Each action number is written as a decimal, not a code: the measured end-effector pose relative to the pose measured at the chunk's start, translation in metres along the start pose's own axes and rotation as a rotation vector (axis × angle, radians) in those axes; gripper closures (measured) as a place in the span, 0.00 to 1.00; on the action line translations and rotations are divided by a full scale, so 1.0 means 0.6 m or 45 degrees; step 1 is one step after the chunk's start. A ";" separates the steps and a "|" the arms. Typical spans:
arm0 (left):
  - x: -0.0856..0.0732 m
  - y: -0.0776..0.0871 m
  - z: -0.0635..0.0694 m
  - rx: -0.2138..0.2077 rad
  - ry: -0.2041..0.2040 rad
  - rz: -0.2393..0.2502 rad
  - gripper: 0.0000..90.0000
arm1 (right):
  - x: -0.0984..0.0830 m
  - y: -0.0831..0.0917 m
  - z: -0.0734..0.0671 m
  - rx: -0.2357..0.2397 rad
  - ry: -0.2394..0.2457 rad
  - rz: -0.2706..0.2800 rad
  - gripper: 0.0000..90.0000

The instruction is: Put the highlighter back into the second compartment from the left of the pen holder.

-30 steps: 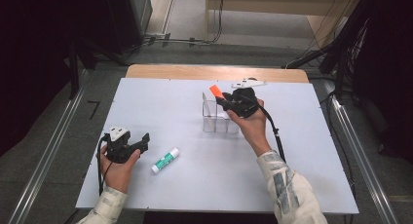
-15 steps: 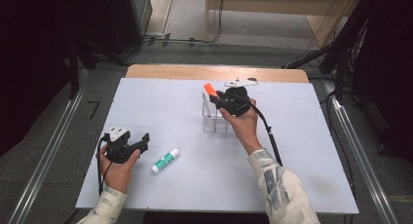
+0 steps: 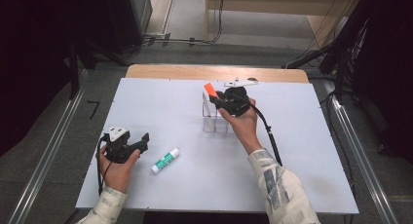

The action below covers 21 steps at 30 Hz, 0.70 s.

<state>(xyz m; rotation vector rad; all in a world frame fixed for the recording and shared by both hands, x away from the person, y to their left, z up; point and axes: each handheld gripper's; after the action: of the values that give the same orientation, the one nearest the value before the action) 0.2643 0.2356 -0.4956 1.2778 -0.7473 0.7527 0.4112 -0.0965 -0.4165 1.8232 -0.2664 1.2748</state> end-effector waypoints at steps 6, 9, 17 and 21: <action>0.000 0.000 0.000 -0.003 0.003 0.001 0.31 | 0.001 0.001 0.001 0.003 -0.005 0.002 0.71; 0.000 0.000 -0.001 -0.002 0.001 -0.001 0.31 | 0.000 0.001 0.001 0.003 -0.004 -0.001 0.71; 0.000 0.001 -0.001 0.001 0.007 0.002 0.31 | 0.000 0.004 0.003 -0.003 0.000 -0.005 0.71; 0.000 0.001 -0.001 -0.001 0.006 0.004 0.31 | 0.000 0.005 0.004 -0.006 0.001 -0.004 0.71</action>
<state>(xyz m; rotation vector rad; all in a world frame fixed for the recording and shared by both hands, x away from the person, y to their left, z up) 0.2642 0.2365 -0.4954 1.2742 -0.7457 0.7577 0.4109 -0.1003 -0.4153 1.8185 -0.2658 1.2712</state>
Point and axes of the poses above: each handheld gripper's, and its own axes: y roughly backward along the jaws, x roughly out of its top, z roughly to its right
